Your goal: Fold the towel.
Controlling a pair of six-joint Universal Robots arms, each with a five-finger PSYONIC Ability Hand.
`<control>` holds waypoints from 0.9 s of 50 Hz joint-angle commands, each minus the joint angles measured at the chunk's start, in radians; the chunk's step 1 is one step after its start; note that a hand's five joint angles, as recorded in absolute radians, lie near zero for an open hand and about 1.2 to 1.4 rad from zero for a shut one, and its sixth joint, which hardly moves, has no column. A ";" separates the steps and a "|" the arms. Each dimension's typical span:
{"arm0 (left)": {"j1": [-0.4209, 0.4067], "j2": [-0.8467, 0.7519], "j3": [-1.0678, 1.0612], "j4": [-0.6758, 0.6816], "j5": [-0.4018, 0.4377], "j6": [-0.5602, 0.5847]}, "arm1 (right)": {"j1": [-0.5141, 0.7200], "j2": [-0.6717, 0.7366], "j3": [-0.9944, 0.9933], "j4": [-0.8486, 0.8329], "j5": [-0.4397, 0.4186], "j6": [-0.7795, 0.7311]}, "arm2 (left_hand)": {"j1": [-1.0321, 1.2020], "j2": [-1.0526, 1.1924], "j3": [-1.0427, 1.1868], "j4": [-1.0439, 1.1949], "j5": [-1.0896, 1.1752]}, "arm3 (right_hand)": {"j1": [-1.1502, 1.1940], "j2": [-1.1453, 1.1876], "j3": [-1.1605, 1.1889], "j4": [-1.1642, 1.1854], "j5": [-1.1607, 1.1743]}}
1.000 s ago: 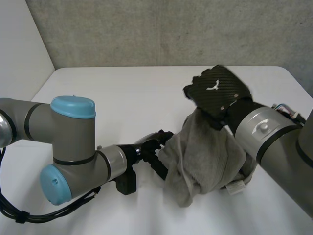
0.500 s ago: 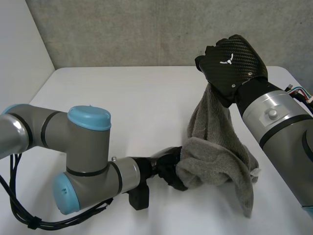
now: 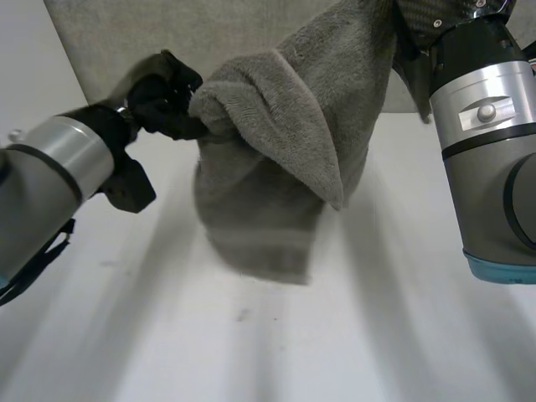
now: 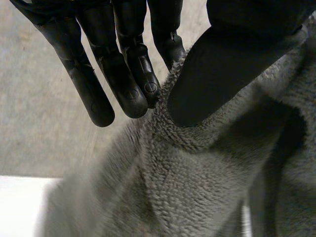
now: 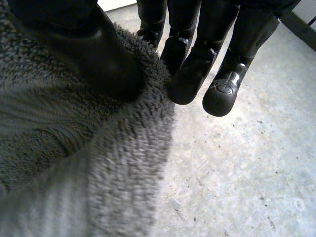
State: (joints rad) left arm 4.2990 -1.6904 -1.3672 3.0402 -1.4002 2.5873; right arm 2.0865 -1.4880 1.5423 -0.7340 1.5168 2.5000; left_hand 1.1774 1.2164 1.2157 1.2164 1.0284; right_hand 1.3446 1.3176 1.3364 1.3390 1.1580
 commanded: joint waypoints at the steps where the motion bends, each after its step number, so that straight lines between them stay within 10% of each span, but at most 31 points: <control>1: -0.042 0.077 -0.173 0.028 0.009 0.001 | -0.013 0.090 -0.010 0.172 -0.001 0.080 | 0.219 0.180 0.181 0.180 0.193 | 0.052 0.079 0.060 0.057 0.064; 20: -0.323 -0.308 -0.294 0.088 -0.005 0.223 | -0.124 0.543 -0.300 0.608 -0.044 0.134 | -0.123 -0.162 -0.162 -0.162 -0.149 | -0.186 -0.159 -0.177 -0.180 -0.174; 26: -0.332 -0.304 -0.257 0.088 -0.011 0.228 | -0.141 0.494 -0.278 0.619 -0.024 0.145 | -0.511 -0.550 -0.549 -0.550 -0.537 | -1.170 -1.143 -1.162 -1.164 -1.158; 45: -0.177 -0.114 -0.294 0.086 -0.108 0.243 | -0.249 0.128 0.083 0.731 -0.035 0.382 | -0.612 -0.651 -0.650 -0.651 -0.637 | -1.104 -1.077 -1.096 -1.098 -1.092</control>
State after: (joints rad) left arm 4.0625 -1.8314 -1.6282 3.1274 -1.5086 2.8216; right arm 1.8781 -1.2813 1.5121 -0.0195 1.4959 2.7916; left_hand 0.5024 0.4997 0.5006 0.5002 0.3211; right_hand 0.2361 0.2548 0.2486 0.2568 0.0578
